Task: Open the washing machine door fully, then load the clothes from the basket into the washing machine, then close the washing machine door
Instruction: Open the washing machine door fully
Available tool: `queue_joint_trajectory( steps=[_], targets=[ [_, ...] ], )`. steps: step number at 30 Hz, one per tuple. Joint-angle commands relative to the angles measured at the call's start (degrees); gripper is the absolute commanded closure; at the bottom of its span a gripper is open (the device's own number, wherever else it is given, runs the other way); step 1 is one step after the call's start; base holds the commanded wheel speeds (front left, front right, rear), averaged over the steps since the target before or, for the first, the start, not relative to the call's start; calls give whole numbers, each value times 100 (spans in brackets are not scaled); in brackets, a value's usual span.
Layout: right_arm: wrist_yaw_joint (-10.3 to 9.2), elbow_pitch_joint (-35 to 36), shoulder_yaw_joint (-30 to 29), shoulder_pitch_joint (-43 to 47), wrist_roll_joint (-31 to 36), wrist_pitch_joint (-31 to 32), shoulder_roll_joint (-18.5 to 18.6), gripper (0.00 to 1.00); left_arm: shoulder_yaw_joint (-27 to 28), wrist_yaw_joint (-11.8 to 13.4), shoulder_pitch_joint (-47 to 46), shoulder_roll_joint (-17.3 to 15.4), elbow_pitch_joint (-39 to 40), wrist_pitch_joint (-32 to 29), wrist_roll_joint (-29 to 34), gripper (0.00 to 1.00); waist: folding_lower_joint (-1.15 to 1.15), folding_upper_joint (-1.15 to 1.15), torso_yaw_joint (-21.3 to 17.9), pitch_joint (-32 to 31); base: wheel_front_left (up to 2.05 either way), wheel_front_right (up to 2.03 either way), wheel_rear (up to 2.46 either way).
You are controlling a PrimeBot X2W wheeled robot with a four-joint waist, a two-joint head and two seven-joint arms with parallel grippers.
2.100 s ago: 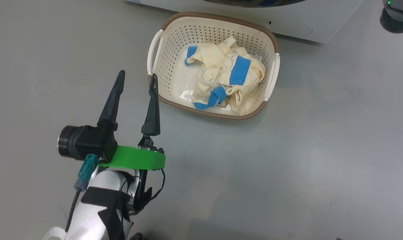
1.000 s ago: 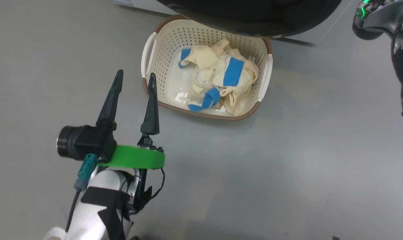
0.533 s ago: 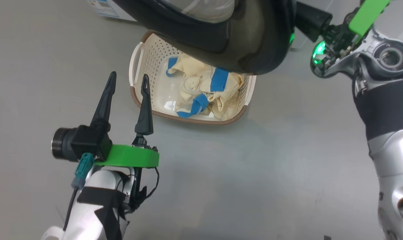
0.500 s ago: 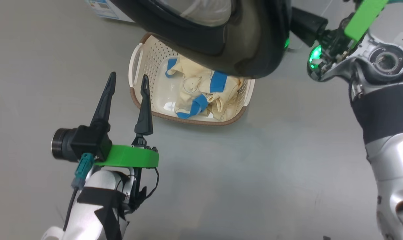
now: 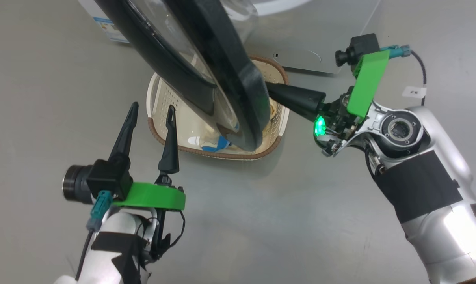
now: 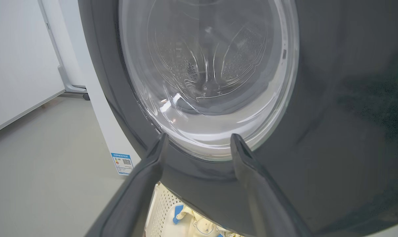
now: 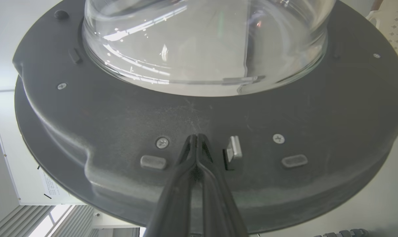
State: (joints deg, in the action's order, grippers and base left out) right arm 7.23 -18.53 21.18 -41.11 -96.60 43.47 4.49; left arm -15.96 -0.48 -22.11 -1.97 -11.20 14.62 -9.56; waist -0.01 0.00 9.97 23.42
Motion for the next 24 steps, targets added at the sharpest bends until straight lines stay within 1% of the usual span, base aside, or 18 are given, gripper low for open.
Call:
queue_joint_trajectory(
  steps=[1, 14, 19, 24],
  targets=[
    [25, 268, 142, 32, -53, -55, -159, 100, 191, -10, 8, -91, 148, 38, 82, 0, 1, 0, -8, -16, 0, 0, 0],
    [25, 439, 1068, 277, -574, -501, -160, 100, 171, -59, 37, -91, 82, 38, 112, 0, 1, 0, 26, -186, 0, 0, 0],
    [25, 468, 1235, 267, -752, -675, -161, 100, 172, -53, 53, -91, 80, 38, 127, 0, 1, 0, 19, -215, 0, 0, 0],
    [25, 448, 1242, 279, -869, -861, -161, 100, 184, -58, 60, -91, 71, 38, 138, 0, 1, 0, 2, -246, 0, 0, 0]
  ],
)
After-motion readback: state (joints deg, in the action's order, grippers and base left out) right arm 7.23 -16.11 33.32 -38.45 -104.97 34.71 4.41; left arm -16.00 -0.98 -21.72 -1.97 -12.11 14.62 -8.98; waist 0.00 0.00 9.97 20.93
